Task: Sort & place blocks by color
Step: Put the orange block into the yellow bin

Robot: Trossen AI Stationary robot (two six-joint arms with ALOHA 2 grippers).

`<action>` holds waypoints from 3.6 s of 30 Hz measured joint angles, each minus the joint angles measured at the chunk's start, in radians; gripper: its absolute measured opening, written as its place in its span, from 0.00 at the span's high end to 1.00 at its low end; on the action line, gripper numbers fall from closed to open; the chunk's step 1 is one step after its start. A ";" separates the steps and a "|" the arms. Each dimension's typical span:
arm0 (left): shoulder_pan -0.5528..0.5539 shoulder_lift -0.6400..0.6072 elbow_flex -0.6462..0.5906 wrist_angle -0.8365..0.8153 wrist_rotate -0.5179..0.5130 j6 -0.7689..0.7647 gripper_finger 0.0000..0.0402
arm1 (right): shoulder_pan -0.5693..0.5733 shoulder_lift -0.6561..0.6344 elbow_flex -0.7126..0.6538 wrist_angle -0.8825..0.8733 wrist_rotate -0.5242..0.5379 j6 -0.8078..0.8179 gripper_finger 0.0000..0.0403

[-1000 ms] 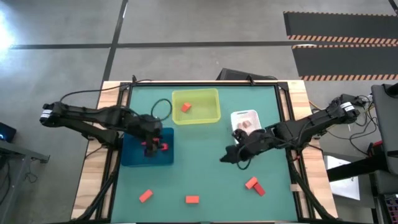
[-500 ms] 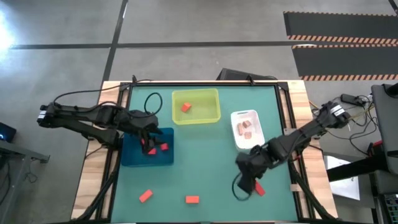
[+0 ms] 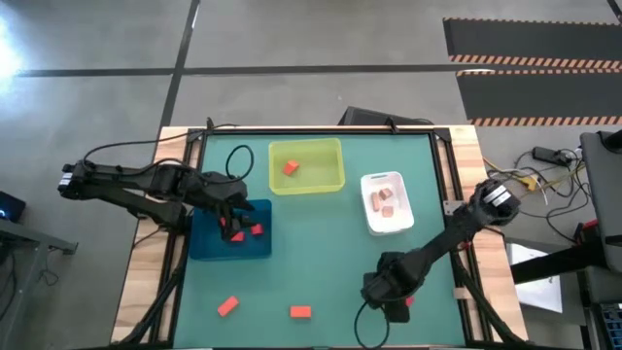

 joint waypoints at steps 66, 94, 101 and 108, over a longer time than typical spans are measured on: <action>0.000 -0.010 -0.004 0.012 0.011 0.091 0.44 | -0.446 0.087 0.491 -0.251 0.200 -0.002 0.70; 0.002 0.001 0.002 0.061 -0.062 0.025 0.44 | -1.033 0.437 1.000 -0.238 0.164 0.123 0.69; 0.002 -0.001 0.002 0.061 -0.072 -0.034 0.44 | -1.069 0.573 1.095 -0.236 0.137 0.163 0.69; 0.002 -0.004 0.002 0.062 -0.092 -0.053 0.44 | -1.070 0.639 1.107 -0.234 0.145 0.156 0.69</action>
